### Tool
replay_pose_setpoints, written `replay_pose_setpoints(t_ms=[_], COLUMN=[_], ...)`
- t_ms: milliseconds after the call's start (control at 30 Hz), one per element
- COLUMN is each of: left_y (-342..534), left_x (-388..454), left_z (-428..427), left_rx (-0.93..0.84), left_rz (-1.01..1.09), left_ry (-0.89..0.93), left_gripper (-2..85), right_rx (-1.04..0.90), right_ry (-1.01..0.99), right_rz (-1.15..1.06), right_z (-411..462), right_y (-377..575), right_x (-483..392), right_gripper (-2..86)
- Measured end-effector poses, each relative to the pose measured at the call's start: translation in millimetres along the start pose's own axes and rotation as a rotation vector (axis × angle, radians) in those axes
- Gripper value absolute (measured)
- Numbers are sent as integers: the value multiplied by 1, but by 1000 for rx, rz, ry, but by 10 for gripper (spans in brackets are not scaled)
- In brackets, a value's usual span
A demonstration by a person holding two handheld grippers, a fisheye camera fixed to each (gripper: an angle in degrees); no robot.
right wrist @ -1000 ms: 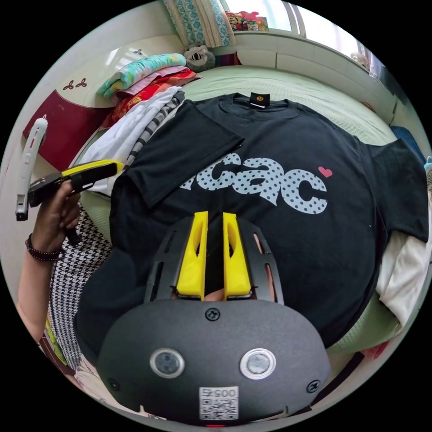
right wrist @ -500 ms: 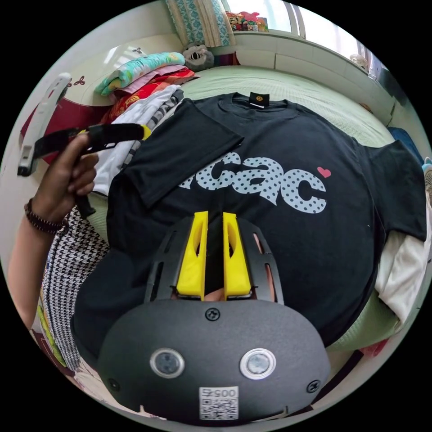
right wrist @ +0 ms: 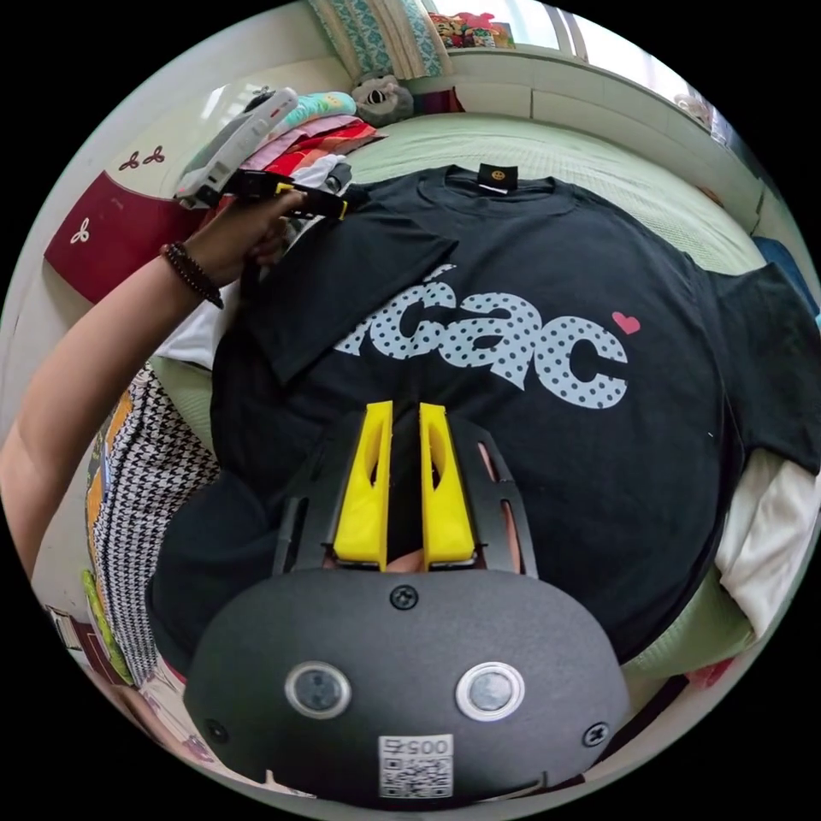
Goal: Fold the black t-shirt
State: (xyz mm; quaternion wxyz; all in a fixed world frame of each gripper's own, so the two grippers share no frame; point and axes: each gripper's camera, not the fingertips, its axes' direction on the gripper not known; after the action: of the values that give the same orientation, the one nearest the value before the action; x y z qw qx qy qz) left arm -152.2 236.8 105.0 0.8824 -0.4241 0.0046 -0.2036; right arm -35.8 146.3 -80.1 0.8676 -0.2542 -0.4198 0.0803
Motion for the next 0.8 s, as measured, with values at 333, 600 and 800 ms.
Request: replay_pose_setpoints(t_ms=[333,600,800], left_y=[35,109,125], left_x=[3,52,88], left_z=[-50,-75,-98], left_rx=[116,41,70], left_rz=[-36,81,84], left_ry=[164,333,487], left_gripper=[-6,-5,-5], right_rx=[3,63,75], right_ry=[-9,-82,112], right_rz=[9,86,116], right_z=[-11,-58,-105], right_y=[0,19,72], right_x=[7,23,48], right_gripper=[18,1,54])
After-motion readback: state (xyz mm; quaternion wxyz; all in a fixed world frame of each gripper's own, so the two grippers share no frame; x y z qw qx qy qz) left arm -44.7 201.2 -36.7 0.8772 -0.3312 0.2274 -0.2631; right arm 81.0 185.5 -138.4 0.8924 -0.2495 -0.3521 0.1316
